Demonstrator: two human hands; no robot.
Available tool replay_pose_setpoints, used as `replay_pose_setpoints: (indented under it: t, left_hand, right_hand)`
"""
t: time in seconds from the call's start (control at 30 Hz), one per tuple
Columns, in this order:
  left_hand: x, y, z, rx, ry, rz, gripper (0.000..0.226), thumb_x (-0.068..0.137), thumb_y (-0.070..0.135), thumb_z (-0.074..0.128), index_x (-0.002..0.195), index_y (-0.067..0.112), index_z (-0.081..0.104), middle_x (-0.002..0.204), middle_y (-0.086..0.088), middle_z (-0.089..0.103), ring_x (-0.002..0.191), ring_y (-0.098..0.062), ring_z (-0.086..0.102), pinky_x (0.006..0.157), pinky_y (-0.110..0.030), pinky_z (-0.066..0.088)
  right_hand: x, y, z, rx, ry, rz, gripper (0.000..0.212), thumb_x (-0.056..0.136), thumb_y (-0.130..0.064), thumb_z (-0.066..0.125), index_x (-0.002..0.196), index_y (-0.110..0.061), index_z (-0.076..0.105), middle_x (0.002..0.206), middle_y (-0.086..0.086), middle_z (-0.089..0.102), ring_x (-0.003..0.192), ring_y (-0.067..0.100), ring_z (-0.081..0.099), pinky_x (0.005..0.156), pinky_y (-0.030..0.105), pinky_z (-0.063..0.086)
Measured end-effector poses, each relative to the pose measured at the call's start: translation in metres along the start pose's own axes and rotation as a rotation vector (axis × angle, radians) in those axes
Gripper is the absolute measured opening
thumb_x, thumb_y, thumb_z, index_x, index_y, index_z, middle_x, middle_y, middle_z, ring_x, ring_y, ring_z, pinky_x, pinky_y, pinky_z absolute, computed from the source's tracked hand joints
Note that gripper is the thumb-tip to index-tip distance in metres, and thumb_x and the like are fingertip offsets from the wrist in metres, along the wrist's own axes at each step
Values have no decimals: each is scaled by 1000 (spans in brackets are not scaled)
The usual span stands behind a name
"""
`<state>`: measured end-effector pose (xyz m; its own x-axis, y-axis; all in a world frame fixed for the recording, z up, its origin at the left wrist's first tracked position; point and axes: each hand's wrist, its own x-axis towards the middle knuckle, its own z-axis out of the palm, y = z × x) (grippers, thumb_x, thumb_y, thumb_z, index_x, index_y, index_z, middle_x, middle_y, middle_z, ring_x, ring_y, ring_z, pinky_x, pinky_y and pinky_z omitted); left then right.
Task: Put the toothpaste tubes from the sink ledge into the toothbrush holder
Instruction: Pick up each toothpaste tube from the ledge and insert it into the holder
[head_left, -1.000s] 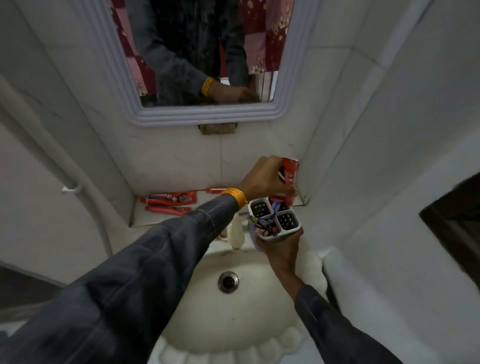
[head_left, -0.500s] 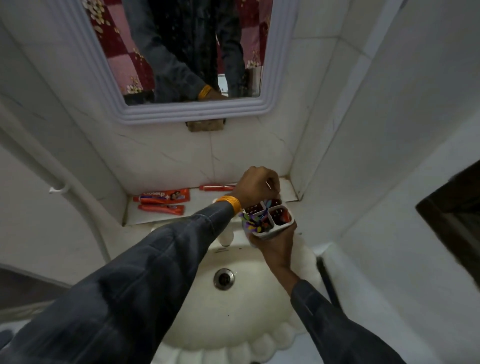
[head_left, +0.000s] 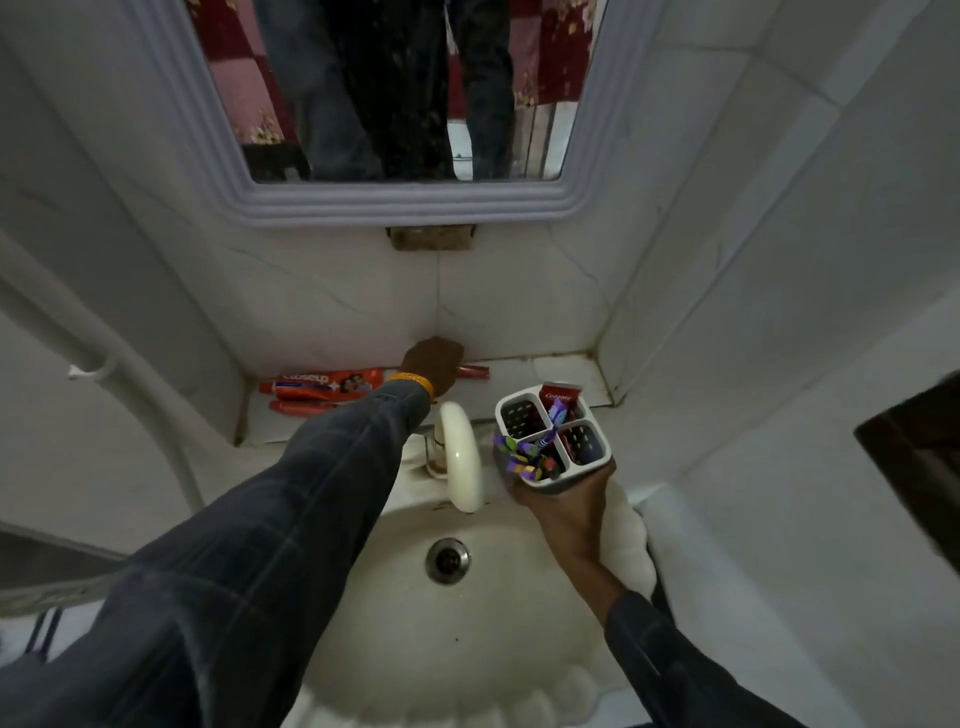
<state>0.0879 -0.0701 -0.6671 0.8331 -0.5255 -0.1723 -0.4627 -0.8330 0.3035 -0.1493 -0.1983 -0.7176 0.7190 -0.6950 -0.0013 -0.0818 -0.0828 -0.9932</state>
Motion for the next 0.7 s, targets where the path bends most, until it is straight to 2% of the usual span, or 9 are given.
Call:
replay_pose_setpoints:
  t: [0.1, 0.3, 0.37, 0.47, 0.57, 0.63, 0.7]
  left_hand:
    - [4, -6, 11, 72, -4, 41, 23, 96, 18, 55, 110, 6, 68, 115, -19, 68, 110, -36, 63, 94, -40, 49]
    - [-8, -5, 9, 184, -48, 6, 31, 87, 22, 65, 111, 3, 66, 118, -17, 66, 109, -34, 63, 89, -40, 51]
    - [-16, -4, -4, 114, -3, -35, 36, 83, 27, 70, 111, 5, 67, 117, -18, 67, 106, -35, 64, 87, -38, 51]
    - [-31, 8, -43, -126, 148, -62, 36, 77, 28, 77, 106, 7, 71, 108, -16, 72, 100, -33, 67, 87, -34, 51]
    - [-50, 38, -92, -334, 263, 64, 26, 74, 26, 80, 94, 10, 74, 94, -9, 76, 86, -23, 71, 80, -34, 57]
    - [-67, 65, -118, -439, 207, 231, 25, 76, 21, 82, 96, 10, 72, 93, -6, 75, 79, -15, 71, 75, -29, 60]
    - [-81, 93, -129, -415, 160, 372, 25, 75, 24, 83, 94, 12, 71, 91, 1, 73, 74, -5, 67, 69, -17, 56]
  right_hand:
    - [1, 2, 1, -21, 3, -24, 111, 49, -1, 104, 141, -14, 41, 138, -3, 64, 125, 12, 66, 99, 34, 59]
    - [0, 2, 0, -39, -7, -29, 114, 50, -6, 105, 143, -17, 39, 143, 0, 61, 129, 15, 63, 103, 41, 57]
    - [0, 0, 0, -37, -15, -23, 114, 50, -7, 105, 143, -17, 40, 142, 1, 62, 128, 14, 64, 102, 41, 58]
    - [-2, -5, -1, -20, -28, -10, 112, 50, -7, 105, 141, -17, 41, 140, 1, 64, 124, 11, 66, 99, 32, 59]
    - [-5, -9, -2, -7, -36, -10, 109, 51, -8, 104, 139, -18, 41, 137, 0, 64, 121, 4, 66, 95, 19, 56]
    - [-6, -12, -3, -4, -38, -12, 108, 51, -6, 104, 136, -20, 39, 137, 1, 63, 117, -6, 64, 91, 11, 53]
    - [-6, -12, -2, 6, -43, -10, 106, 52, 0, 102, 134, -17, 38, 135, 6, 62, 111, -17, 61, 87, 5, 50]
